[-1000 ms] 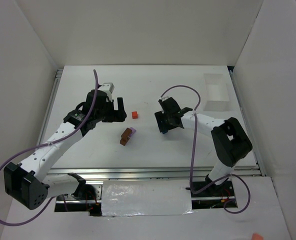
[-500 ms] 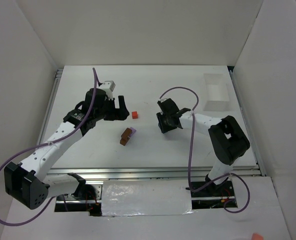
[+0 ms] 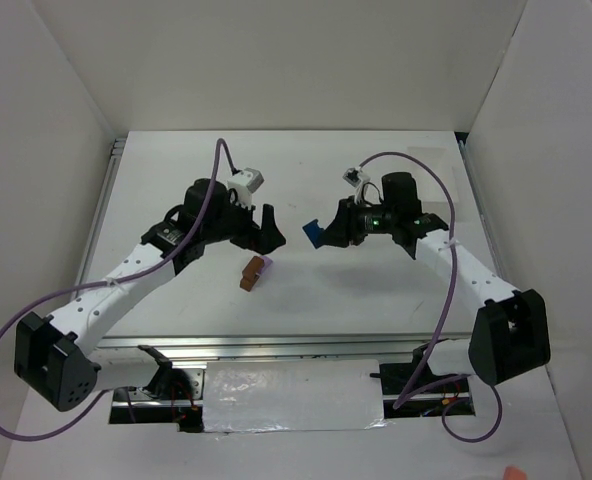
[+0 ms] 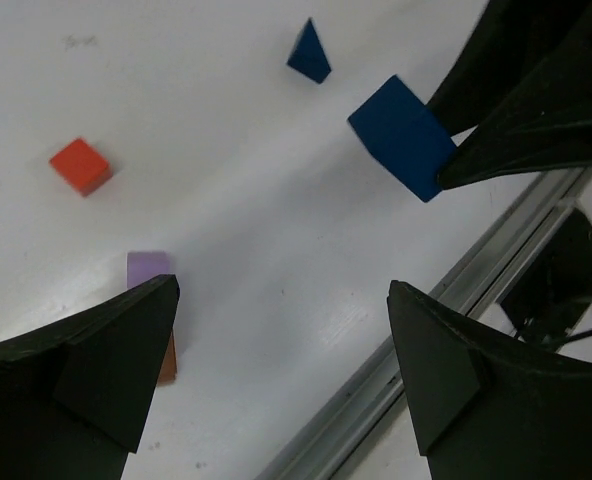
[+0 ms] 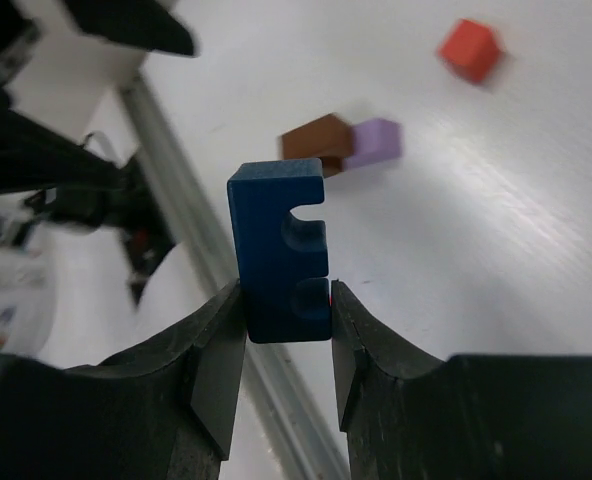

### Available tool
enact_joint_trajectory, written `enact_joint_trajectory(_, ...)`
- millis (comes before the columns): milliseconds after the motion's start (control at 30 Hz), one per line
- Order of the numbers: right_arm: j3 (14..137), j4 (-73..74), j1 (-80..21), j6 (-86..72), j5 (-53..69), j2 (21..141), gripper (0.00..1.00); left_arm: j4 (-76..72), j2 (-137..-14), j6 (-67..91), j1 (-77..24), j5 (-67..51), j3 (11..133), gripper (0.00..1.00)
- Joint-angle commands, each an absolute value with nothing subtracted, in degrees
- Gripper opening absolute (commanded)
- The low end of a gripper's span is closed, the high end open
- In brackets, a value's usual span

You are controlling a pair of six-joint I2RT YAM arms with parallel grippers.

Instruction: Build the wood block tower

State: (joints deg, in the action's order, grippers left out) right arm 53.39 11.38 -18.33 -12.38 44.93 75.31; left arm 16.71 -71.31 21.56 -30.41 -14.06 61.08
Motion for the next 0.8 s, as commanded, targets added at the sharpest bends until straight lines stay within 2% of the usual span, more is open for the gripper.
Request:
enact_joint_trajectory(0,58.1,18.3,-18.2,-7.8,67.9,76.3,0.3,8.4,-66.8,10.5,-30.7,-24.5,58.5,0.99)
enact_joint_trajectory(133,60.2,22.9,-18.3,-7.8,70.5,78.6,0.28,4.1,-61.7,-4.6,-31.9,-26.5,53.3,0.99)
enact_joint_trajectory(233,62.5,27.7,-18.3,-6.6,74.3,82.3,0.24,7.1,-61.1,-17.0,-32.4,-27.3,55.5,0.99)
enact_joint_trajectory(267,63.0,29.3,-18.3,-6.1,75.7,83.2,0.21,8.7,-61.4,-18.9,-32.6,-27.5,56.7,0.99)
enact_joint_trajectory(400,65.1,32.3,-18.5,-4.6,78.8,86.5,0.21,18.3,-65.6,-26.4,-34.3,-28.5,63.3,0.99)
enact_joint_trajectory(600,66.1,34.4,-19.0,-5.0,79.2,88.4,0.21,23.6,-68.3,-38.5,-39.5,-28.9,68.1,0.99)
enact_joint_trajectory(767,66.8,34.7,-19.2,-6.1,79.1,88.9,0.21,28.7,-71.6,-46.8,-46.4,-22.9,70.0,0.99)
